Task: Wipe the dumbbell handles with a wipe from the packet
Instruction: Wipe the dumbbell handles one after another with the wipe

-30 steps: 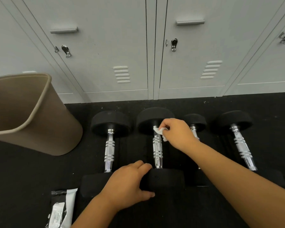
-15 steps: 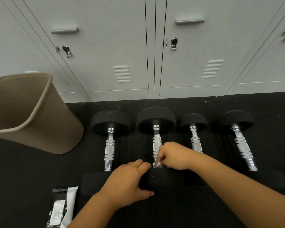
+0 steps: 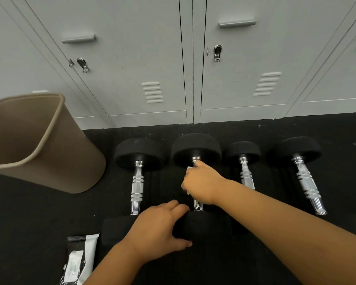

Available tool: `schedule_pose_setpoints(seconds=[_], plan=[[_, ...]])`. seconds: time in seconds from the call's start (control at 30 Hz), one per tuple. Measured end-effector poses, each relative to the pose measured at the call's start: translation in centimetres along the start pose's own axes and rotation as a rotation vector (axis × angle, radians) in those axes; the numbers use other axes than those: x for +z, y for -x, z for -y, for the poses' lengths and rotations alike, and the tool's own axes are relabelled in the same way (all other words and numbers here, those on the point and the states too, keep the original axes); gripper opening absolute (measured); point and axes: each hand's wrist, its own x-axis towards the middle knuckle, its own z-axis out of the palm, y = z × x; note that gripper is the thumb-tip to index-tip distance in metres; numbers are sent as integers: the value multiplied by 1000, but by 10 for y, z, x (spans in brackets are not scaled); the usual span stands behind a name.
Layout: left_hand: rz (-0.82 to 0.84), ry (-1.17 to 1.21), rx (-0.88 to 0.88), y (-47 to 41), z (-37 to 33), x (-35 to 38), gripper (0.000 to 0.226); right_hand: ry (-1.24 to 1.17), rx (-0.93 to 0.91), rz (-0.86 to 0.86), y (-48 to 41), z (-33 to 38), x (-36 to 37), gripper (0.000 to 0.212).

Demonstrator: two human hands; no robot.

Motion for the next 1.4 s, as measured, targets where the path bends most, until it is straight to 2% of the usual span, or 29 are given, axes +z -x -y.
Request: schedule_pose_setpoints(seconds=[0.13,0.23,0.27,0.33,0.4,0.43,0.57,0.67,0.73,0.83,0.9,1.0,1.07,1.17,1.27,1.33,1.4], plan=[[-2,9,1,1,1,1,70,-217,-102,174,13,6,-6,22],[-2,15,5,1,1,1,71,-642,-52,214,24,-6,-6,26],[-2,13,5,0,0,1,70,-827,13,146,28,-11,-3,27],[-4,9,3,0,0,1,69,-1194,271,-166,31,-19,2,31],[-8,7,3,0,1,2,69,-1348,624,-539,27,-19,12,32],[-10,8,1,0,1,2,69,-1352,761,-638,22,-17,17,31],[-19,6,4,-1,1,3,69,-1465,957,-699,3,-1,40,26],[-23,10,7,0,2,4,68,-1553,1097,-924,12,-10,31,24],[-22,13,11,0,2,5,69,-1523,1194,-968,17,-18,29,24],[-24,10,10,0,3,6,70,-1569,1334,-835,11,-16,40,24],[-25,2,13,-1,3,6,70,-1779,1374,-695,-2,-10,48,27],[-14,-3,18,-1,3,5,70,-2250,1228,-540,-13,-4,49,26],[-10,-9,16,-1,3,4,69,-2354,1168,-428,-10,-7,53,31],[-8,-21,8,-1,3,4,67,-2258,1049,-98,8,-7,66,37],[-21,-31,4,-2,2,4,66,-2040,950,205,18,-5,63,35],[-20,-20,3,-1,1,5,67,-1936,907,300,20,-14,57,32],[-23,-8,7,-1,1,6,68,-1973,947,238,17,-26,52,28]])
